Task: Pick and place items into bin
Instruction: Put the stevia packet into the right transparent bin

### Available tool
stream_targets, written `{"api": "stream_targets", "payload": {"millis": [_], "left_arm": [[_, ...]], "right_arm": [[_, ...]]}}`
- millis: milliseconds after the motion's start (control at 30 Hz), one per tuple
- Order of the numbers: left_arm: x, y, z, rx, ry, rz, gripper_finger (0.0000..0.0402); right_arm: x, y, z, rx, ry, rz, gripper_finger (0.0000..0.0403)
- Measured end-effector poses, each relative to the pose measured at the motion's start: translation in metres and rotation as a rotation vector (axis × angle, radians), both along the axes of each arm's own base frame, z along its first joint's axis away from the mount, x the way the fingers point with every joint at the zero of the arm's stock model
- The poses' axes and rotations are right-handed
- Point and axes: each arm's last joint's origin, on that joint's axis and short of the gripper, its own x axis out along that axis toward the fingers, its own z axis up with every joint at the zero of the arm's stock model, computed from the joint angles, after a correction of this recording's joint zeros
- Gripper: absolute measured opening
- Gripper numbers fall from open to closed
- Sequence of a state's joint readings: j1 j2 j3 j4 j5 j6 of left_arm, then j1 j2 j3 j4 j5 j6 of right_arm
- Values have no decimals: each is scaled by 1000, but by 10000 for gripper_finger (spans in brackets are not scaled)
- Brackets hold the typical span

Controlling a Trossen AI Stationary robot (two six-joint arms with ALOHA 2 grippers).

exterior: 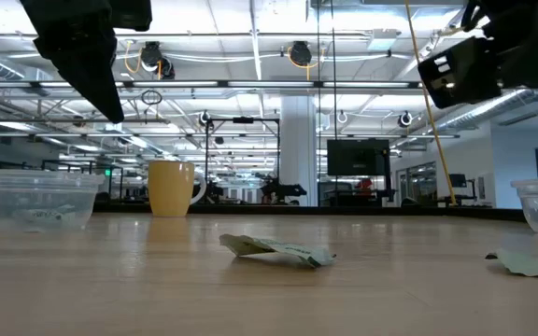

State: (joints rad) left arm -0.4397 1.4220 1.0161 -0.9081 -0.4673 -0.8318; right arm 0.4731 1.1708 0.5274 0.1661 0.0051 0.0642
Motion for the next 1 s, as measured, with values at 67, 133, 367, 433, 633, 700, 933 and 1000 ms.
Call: {"api": "stream_targets", "payload": {"millis": [67,133,367,433,633,700,933,1000], "left_arm": [[0,0,0,8,-4,2,72],[0,1,0,26,-13,7,72],[1,2,1,80,-38,23,72],[1,2,1,80,-38,24,72],[1,2,1,70,-35,21,72],[1,2,1,66,-33,20,72],[1,2,1,63,-37,20,72],[2,1,2,56,-50,20,72]], "right_arm": [[4,8,-8,19,12,55,151],[8,16,-16,29,18,91,152],[20,28,-38,37,14,111,153],[22,29,-44,42,33,130,153],[27,33,-58,81,59,140,153],[28,34,-63,82,84,141,153],[32,36,-81,60,145,133,153],[34,37,-84,52,150,137,153]]}}
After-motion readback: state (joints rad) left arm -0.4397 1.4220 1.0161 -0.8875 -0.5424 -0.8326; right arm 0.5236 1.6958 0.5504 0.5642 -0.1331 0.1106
